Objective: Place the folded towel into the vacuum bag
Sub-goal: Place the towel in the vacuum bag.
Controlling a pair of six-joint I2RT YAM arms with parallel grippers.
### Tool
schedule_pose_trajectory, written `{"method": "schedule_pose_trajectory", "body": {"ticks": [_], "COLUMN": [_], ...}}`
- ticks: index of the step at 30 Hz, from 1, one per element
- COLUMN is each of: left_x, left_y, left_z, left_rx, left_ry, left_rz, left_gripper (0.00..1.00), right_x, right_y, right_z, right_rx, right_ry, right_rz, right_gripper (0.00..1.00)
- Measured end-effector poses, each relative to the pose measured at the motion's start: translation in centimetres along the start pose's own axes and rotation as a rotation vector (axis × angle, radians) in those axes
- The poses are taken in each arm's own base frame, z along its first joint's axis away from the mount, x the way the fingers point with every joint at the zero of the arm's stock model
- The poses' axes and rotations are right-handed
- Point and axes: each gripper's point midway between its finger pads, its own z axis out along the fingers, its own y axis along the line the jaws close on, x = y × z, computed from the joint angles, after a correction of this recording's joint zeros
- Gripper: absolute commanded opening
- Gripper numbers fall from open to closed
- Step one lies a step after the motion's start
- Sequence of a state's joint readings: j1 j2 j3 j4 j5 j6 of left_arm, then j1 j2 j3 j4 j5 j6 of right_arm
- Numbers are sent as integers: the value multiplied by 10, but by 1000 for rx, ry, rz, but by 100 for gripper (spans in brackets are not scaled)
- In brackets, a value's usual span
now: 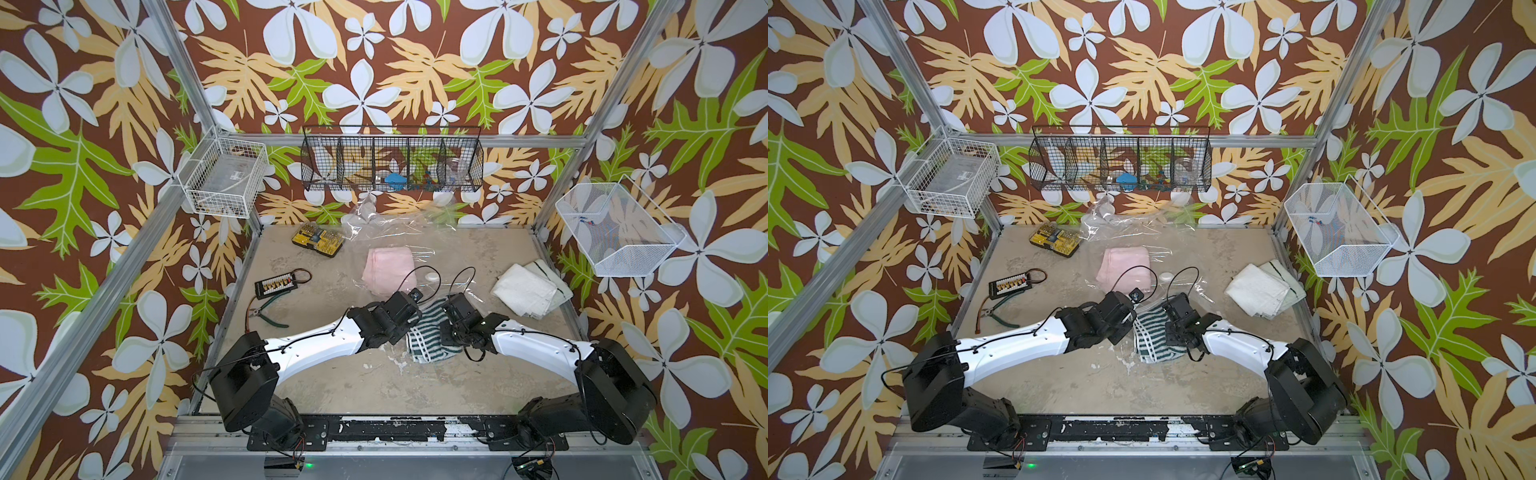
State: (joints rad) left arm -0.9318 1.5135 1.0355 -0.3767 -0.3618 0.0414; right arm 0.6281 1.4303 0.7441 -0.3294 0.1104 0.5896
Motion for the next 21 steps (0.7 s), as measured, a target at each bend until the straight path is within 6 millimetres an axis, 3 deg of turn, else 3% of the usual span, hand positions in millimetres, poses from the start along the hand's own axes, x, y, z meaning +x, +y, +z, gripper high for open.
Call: {"method": "schedule_pose_trajectory", "body": {"ticks": [5, 12, 14, 17, 18, 21], "left_x": [-7, 11, 12, 9, 8, 3], "left_y": [-14, -32, -34, -38, -40, -46], "left_z": [-11, -8, -10, -12, -12, -14], "left_rx": [106, 198, 213, 245, 256, 294], "left_ry": [-45, -3, -7, -15, -19, -31], "left_rz": [-88, -174, -197, -231, -238, -270], "left_gripper": [0, 0, 0, 0, 0, 0], "right_x": [-7, 13, 22, 31, 29, 10], "right_y": [0, 1, 0, -6, -8, 5], "right_z": [-1, -26, -22, -15, -16, -31], "right_rx": [40, -90, -97, -47, -15, 64], "right_ry": [-3, -11, 14, 43, 35, -42], "right_rz": [-56, -24, -7, -6, -12, -76], "right_gripper": [52, 59, 52, 22, 18, 16]}}
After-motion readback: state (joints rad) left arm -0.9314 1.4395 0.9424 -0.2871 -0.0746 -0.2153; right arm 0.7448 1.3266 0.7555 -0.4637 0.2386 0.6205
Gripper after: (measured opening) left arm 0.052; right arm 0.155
